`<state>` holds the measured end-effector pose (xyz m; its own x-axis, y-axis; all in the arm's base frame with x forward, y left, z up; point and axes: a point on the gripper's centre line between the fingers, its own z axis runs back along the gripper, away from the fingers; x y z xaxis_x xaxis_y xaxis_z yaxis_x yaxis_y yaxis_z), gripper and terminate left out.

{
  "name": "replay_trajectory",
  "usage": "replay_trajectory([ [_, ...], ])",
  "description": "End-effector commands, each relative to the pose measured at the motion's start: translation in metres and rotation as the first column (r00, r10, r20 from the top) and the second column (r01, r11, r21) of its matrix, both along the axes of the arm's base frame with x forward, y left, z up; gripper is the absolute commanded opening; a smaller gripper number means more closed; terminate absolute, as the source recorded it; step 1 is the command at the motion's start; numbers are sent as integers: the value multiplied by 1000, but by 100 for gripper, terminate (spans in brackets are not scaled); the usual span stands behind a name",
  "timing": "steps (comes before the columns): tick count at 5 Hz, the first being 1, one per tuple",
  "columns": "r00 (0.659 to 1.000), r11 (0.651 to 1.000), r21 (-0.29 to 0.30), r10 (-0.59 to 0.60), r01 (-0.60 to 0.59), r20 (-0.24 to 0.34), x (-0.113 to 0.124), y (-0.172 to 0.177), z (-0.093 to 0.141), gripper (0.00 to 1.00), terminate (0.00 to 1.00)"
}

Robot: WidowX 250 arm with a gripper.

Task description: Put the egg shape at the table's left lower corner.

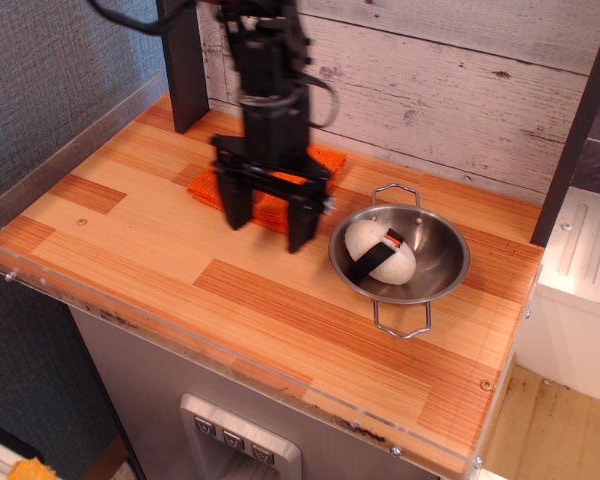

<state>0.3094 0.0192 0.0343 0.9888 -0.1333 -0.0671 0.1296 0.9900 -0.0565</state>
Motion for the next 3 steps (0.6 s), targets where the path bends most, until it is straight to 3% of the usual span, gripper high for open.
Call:
replay_trajectory([
  [1,988,992,92,-99,88,120,10,-53,44,100,0],
  [2,981,988,130,-107,87,160,8,-67,51,100,0],
  [3,981,983,156,-118,94,155,16,-78,34,100,0],
])
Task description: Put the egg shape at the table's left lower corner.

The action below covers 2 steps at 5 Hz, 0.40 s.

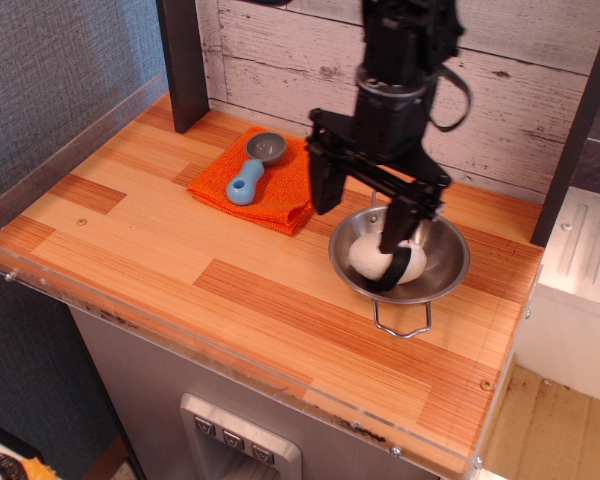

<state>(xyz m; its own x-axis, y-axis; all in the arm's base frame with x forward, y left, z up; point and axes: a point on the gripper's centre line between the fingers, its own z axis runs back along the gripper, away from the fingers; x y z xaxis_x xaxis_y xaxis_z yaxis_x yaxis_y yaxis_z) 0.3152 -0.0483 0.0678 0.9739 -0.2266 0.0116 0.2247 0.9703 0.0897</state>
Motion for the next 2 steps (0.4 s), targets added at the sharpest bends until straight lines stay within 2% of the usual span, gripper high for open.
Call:
replay_trajectory([
  [1,999,1000,14,-14,13,51,17,-1,-33,100,0],
  [2,997,999,5,-39,39,74,18,1,-50,100,0],
])
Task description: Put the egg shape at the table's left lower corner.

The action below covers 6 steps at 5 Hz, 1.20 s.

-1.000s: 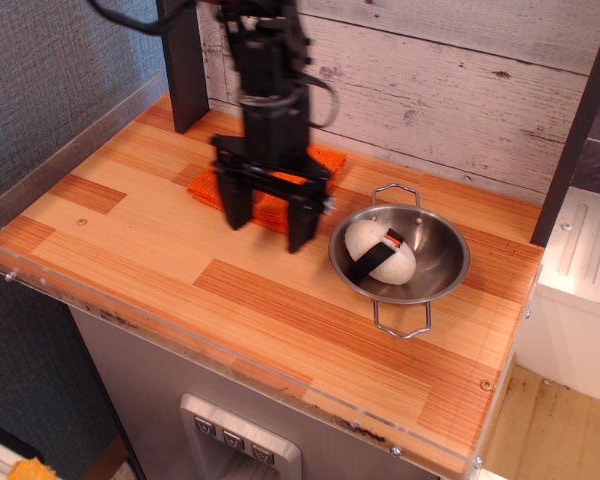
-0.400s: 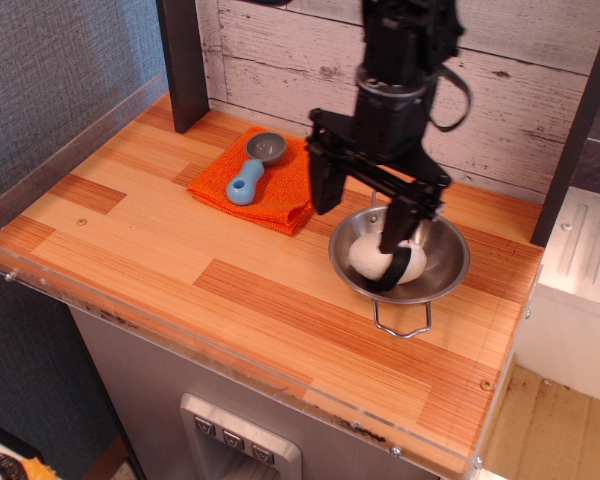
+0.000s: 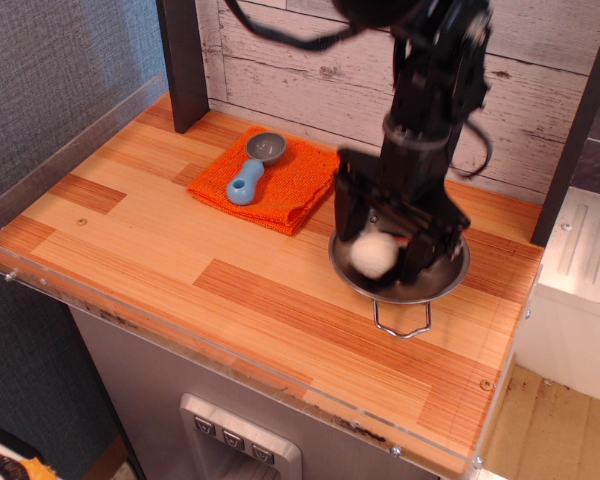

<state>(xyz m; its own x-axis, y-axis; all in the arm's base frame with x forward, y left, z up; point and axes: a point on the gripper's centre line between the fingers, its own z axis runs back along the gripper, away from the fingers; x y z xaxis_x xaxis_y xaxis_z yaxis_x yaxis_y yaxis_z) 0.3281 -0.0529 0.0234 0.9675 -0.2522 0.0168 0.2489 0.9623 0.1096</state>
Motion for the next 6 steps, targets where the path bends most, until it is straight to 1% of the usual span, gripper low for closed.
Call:
replay_trajectory([
  [1,997,998,-40,-36,39,75,6,3,-10,100,0],
  [2,995,997,-55,-49,54,88,6,2,-6,0,0],
  [3,991,995,-82,-47,57,122,9,4,10,0,0],
  [4,985,992,-123,6,16,174,10,26,38,0,0],
  [5,969,983,-166,112,-75,222,-1,75,66,0,0],
  [6,972,976,-97,206,-196,110,-24,122,61,0,0],
])
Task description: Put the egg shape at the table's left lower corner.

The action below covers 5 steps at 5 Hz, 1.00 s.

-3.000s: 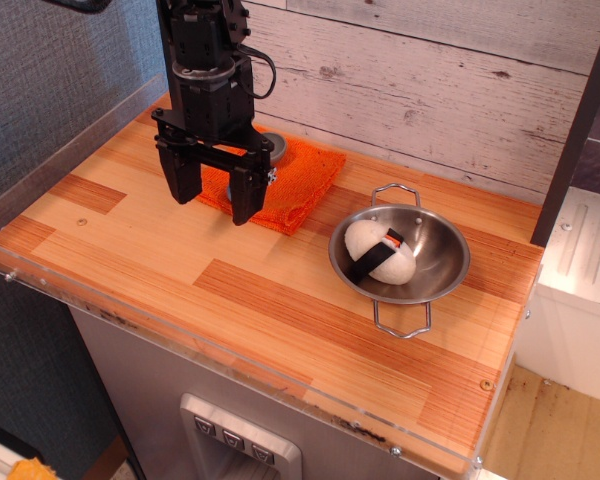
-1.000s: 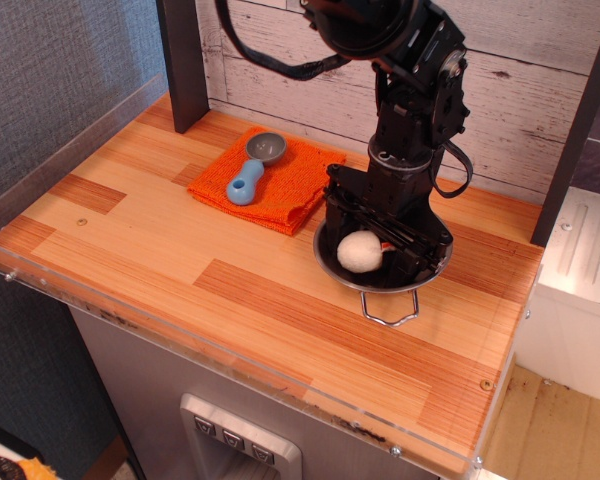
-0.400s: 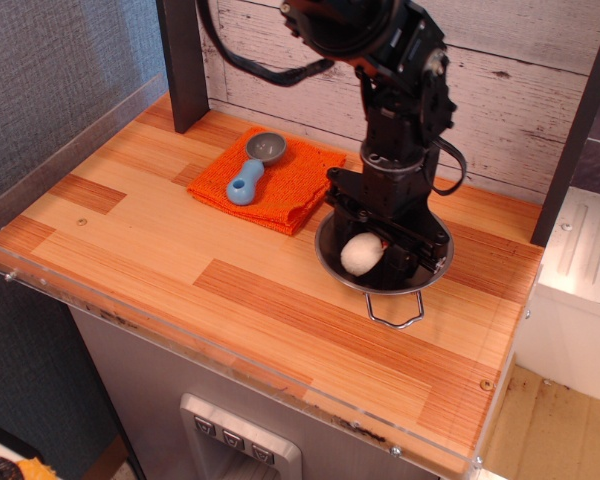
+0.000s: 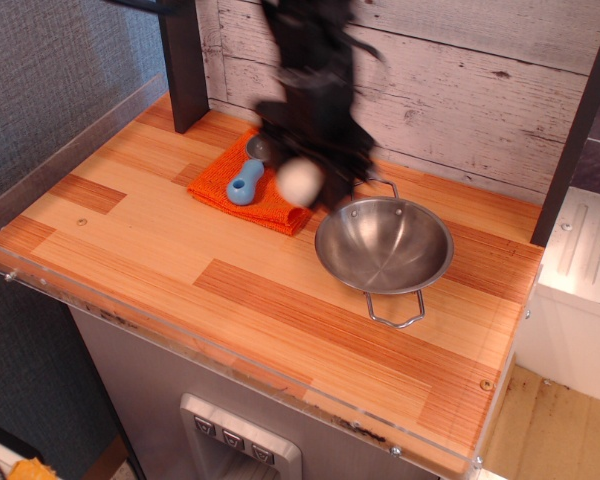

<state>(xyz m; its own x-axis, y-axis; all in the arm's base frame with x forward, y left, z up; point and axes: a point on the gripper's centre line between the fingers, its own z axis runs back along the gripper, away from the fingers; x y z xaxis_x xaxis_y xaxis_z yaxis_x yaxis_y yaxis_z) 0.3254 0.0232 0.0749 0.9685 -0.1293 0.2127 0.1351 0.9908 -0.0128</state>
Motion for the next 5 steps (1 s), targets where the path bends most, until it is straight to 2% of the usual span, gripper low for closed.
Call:
replay_trajectory([
  [1,956,968,126,238,-218,-171,-50,92,-1,0,0],
  [2,932,951,146,298,-271,-208,-76,137,-5,0,0],
  [3,922,933,168,345,-317,-175,-89,161,2,0,0],
  [4,934,928,173,348,-330,-85,-90,175,2,0,0],
  [5,944,935,153,329,-321,-26,-85,180,-1,0,0],
])
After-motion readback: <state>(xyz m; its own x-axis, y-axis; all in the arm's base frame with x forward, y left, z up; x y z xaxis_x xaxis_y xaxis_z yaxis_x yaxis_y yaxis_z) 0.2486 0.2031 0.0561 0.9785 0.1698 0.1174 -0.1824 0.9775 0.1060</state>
